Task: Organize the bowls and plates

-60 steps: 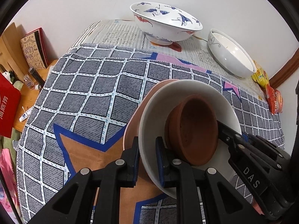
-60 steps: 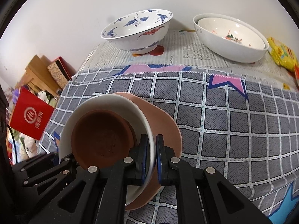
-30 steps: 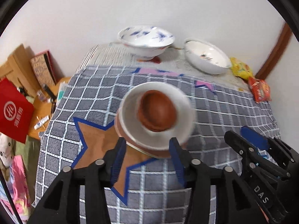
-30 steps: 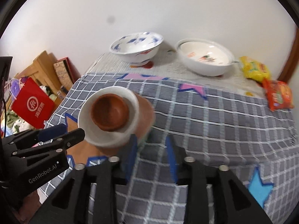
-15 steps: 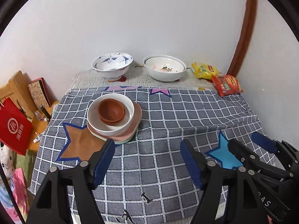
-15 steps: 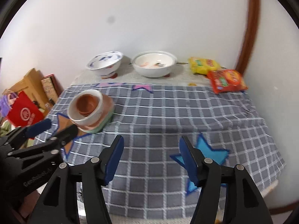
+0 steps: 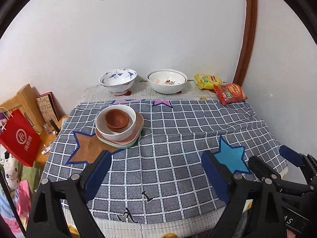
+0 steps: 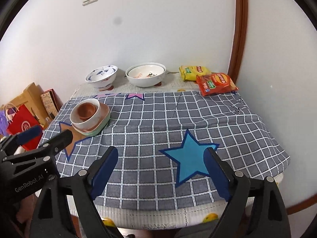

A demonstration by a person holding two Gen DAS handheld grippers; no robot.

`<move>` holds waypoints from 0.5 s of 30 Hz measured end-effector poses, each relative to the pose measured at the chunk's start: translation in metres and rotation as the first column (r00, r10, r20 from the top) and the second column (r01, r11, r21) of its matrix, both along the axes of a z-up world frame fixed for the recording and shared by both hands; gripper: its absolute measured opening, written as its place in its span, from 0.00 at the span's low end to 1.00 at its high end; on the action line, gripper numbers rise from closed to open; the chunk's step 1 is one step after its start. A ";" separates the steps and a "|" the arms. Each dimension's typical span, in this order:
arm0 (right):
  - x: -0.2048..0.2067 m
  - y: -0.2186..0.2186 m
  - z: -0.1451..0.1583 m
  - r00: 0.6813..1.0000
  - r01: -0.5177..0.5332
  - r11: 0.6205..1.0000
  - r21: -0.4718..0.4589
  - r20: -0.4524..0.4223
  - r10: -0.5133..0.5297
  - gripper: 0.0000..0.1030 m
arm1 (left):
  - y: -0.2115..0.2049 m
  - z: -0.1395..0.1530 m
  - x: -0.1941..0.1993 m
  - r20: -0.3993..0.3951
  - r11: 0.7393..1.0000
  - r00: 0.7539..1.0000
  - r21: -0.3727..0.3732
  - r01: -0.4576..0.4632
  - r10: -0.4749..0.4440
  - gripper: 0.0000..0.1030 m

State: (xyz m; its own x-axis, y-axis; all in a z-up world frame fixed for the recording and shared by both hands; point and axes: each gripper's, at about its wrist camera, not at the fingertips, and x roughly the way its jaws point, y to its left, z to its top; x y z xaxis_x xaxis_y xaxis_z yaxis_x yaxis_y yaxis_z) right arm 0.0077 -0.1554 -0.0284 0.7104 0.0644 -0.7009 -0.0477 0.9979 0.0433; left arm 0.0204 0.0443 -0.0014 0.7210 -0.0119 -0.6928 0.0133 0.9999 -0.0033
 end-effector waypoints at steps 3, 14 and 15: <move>-0.006 -0.002 0.000 1.000 0.006 1.000 -0.014 0.005 -0.006 0.85 | 0.001 0.000 -0.002 -0.008 1.000 1.000 -0.009 -0.003 0.003 0.91; -0.021 -0.014 0.005 0.999 0.035 0.999 -0.004 0.032 -0.035 0.85 | 0.000 -0.002 -0.010 -0.011 1.000 1.000 -0.010 -0.015 0.015 0.91; -0.022 -0.014 0.005 0.999 0.036 0.999 -0.001 0.032 -0.036 0.85 | 0.000 -0.001 -0.010 -0.010 1.000 1.000 -0.010 -0.014 0.014 0.91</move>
